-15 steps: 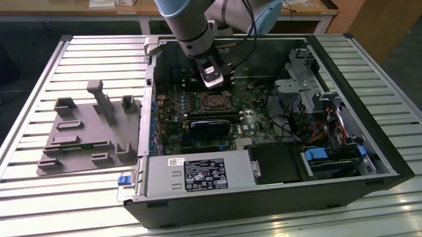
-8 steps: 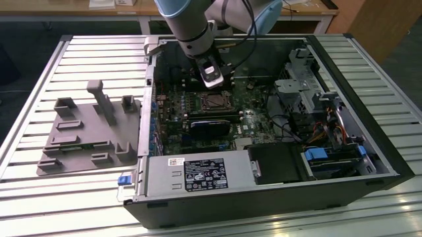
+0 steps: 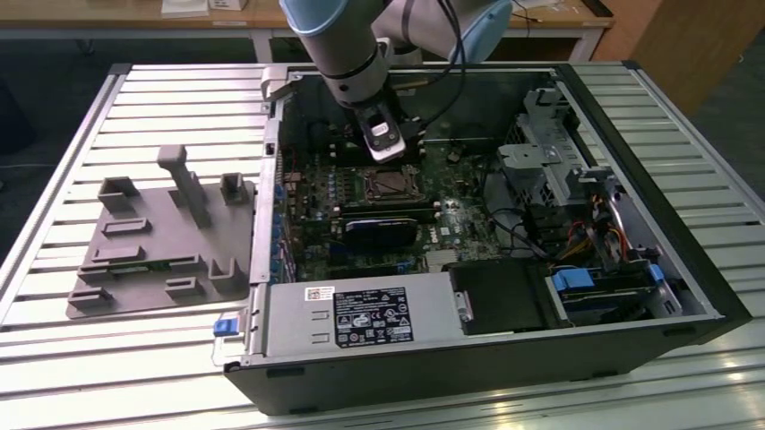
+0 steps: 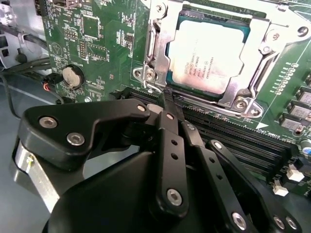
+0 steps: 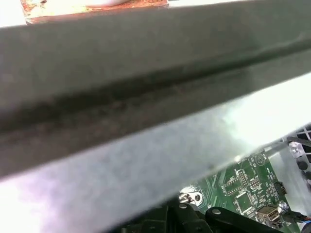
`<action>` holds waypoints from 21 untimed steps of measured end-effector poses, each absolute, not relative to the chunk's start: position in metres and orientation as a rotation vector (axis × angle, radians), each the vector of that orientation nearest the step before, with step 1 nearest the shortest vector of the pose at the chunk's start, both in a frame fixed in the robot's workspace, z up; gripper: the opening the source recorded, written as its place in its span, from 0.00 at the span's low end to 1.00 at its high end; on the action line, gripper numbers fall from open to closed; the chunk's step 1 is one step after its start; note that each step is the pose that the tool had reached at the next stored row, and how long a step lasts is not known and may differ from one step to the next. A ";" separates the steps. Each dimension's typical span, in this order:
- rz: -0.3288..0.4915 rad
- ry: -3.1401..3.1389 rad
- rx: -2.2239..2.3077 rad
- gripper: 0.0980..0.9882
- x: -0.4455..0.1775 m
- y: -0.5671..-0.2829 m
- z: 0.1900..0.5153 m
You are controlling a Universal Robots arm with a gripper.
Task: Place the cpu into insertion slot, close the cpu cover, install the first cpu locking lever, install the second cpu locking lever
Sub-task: 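Install the first cpu locking lever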
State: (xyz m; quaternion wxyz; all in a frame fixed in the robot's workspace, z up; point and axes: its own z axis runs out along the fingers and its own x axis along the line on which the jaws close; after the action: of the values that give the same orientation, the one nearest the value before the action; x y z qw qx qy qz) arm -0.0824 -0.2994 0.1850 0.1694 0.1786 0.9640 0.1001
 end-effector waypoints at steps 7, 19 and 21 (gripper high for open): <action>0.292 2.740 0.509 0.00 -0.080 -0.300 0.184; 0.333 2.740 0.516 0.00 -0.080 -0.301 0.184; 0.340 2.739 0.517 0.00 -0.080 -0.301 0.184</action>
State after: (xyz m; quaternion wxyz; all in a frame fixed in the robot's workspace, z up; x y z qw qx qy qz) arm -0.0803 -0.3011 0.1841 0.1658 0.1816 0.9619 0.1193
